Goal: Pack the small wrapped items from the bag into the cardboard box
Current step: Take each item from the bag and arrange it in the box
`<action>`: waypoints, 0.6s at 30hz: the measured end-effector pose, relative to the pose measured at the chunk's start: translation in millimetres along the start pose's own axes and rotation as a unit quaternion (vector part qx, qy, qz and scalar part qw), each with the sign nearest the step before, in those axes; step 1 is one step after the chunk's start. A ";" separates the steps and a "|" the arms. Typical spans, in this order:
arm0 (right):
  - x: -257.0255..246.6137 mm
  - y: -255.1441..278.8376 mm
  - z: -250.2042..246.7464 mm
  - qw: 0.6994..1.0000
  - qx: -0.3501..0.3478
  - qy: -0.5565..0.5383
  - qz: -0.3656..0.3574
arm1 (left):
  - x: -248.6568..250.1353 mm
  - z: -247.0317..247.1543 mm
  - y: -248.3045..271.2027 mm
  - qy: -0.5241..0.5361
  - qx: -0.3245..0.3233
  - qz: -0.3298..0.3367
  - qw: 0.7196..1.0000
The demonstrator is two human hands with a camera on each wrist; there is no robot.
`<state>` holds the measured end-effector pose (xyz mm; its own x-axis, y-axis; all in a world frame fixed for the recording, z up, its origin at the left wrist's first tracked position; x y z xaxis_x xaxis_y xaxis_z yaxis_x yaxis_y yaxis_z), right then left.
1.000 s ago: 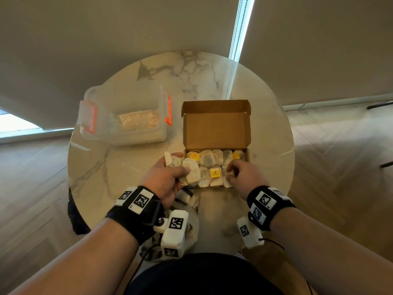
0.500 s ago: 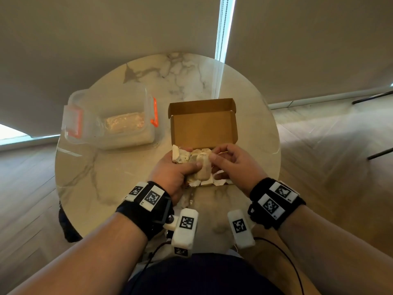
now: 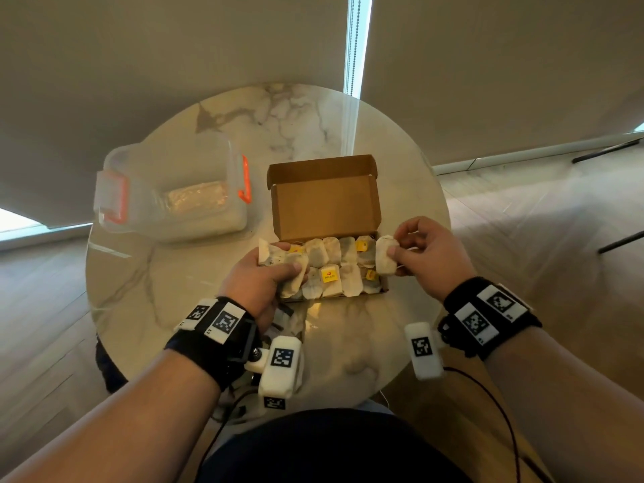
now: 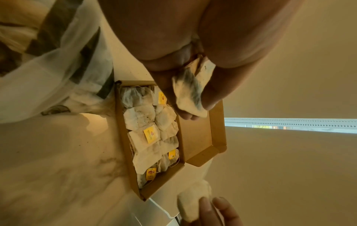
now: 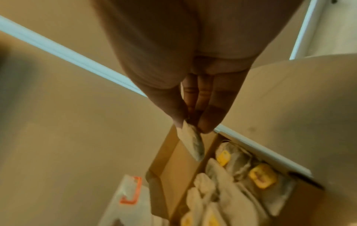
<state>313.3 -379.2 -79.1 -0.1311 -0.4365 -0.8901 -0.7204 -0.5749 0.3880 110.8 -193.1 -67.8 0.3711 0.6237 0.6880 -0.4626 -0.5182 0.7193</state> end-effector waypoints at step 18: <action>50.2 -13.2 35.2 0.918 -0.009 0.378 -0.116 | -13.8 -12.6 9.5 0.019 0.023 -0.018 0.999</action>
<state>292.3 -369.2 -137.4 0.5396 -0.6532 -0.5312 -0.6570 -0.7212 0.2195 91.1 -199.3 -71.7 0.3550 0.6635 0.6587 -0.4125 -0.5211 0.7472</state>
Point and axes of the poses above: each hand's wrist, its own y-axis away from the middle knuckle, its own z-axis out of the palm, x = y × z, the point moved 2 cm from there along -y, towards the middle knuckle, and after that the axes turned 7 degrees about -y, right-handed, at the moved point
